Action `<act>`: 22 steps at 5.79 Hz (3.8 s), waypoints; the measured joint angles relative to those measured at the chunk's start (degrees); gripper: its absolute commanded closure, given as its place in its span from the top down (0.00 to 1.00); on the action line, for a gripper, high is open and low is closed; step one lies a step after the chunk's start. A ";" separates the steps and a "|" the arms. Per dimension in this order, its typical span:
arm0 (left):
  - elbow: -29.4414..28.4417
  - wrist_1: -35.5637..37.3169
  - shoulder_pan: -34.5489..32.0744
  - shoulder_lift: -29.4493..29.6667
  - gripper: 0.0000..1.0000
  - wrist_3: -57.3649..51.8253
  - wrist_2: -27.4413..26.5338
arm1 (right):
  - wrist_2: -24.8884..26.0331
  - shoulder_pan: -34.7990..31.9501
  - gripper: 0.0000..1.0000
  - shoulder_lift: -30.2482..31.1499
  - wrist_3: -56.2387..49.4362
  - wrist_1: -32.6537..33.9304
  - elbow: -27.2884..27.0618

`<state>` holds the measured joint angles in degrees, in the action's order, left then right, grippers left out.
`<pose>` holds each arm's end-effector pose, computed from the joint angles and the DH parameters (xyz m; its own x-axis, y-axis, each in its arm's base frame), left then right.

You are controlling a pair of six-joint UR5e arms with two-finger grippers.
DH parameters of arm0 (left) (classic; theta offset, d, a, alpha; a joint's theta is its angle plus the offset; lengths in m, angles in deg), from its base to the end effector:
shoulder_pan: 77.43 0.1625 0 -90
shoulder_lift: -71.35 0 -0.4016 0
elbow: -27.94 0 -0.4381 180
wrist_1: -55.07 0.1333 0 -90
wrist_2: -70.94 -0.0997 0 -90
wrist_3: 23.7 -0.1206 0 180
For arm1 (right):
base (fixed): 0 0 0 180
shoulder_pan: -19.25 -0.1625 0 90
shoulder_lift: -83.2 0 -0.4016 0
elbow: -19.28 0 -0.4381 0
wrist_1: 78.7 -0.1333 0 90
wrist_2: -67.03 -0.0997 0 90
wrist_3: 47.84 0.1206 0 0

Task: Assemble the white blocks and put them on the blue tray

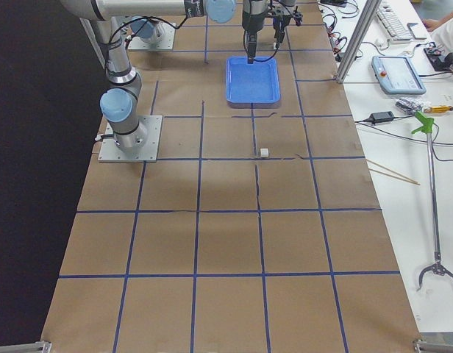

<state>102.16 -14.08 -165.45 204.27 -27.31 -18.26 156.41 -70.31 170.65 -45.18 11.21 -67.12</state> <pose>-0.1090 -0.7534 0.1260 -0.9994 0.0265 0.0207 0.0286 0.9937 0.1085 0.1303 -0.5586 0.4528 -0.9985 0.0539 -0.0116 0.0541 0.9984 -0.0162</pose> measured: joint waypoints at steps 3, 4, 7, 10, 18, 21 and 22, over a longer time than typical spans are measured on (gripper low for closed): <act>-0.01 1.00 -0.05 0.26 0.02 0.16 -0.06 | 0.03 0.00 1.00 0.00 0.01 -0.08 0.00; 0.00 0.77 -0.05 -0.56 0.02 0.15 -0.14 | 0.07 0.00 1.00 0.00 0.03 -0.06 0.00; 1.17 -0.06 -6.67 -5.93 0.02 6.80 0.07 | 0.09 0.00 1.00 0.00 -0.02 -0.09 0.00; 7.97 0.29 -18.81 -10.14 0.03 5.16 -0.47 | 0.17 0.24 1.00 -0.06 -0.21 0.03 0.00; 19.88 15.78 -25.60 -10.34 0.19 -51.38 -5.13 | -0.31 23.91 1.00 -8.40 -90.80 8.25 0.01; 19.77 15.64 -25.67 -10.40 0.99 -51.18 -2.73 | -4.30 24.84 1.00 -11.97 -117.02 11.82 -4.49; 19.43 14.94 -25.58 -11.78 0.99 -51.00 -2.25 | -8.24 25.02 1.00 -13.60 -121.43 13.76 -7.18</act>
<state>121.58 0.85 -191.03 192.50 -78.31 -20.51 148.17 -45.28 157.06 -166.61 24.97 -74.29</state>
